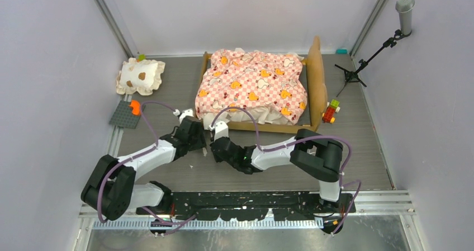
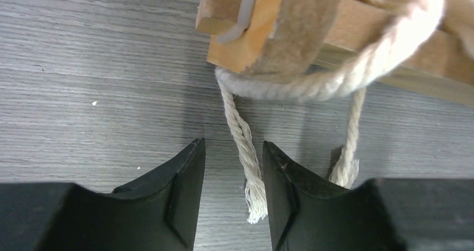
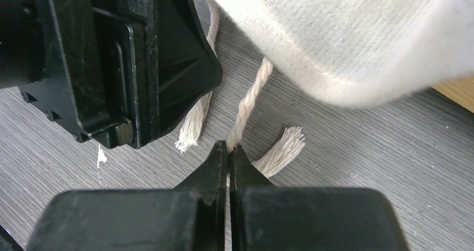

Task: Set up the pet bed
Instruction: Cross the ropes on the bed frame.

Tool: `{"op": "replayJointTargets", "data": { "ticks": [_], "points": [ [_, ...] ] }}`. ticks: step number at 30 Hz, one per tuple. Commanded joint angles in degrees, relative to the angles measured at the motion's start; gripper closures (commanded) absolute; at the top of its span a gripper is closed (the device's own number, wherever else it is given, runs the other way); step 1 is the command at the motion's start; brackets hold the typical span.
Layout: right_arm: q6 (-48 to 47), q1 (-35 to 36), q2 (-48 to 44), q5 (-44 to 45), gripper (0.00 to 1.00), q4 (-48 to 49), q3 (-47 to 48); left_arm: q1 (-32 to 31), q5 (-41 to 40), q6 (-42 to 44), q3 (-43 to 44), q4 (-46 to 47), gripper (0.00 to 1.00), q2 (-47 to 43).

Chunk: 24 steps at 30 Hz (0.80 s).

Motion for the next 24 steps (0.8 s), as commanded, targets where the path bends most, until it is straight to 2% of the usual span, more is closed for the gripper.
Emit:
{"op": "replayJointTargets", "data": {
  "ticks": [1,7,9,11,17,24],
  "points": [
    [1.1,0.0,-1.5,-0.7,0.99,2.5,-0.3,-1.3,-5.4,-3.9,1.0,2.0,0.58,1.5],
    [1.8,-0.2,-1.4,-1.0,0.99,3.4,-1.1,-3.1,-6.3,-5.2,1.6,3.3,0.60,6.1],
    [2.0,-0.2,-1.4,-1.0,0.99,3.6,-1.3,-3.6,-6.8,-4.9,2.2,3.3,0.64,7.8],
    [2.2,-0.2,-1.5,-1.1,0.99,3.8,-1.6,-3.9,-7.1,-4.9,2.6,3.3,0.70,8.9],
    [2.7,-0.3,-1.9,-0.8,0.99,4.7,-2.6,-4.1,-5.6,-5.1,1.6,3.2,1.00,9.8],
    [3.5,-0.3,-2.6,-4.2,0.99,5.3,-3.5,-4.3,-2.2,-6.6,-2.9,-0.4,1.00,-0.1]
  ]
}}
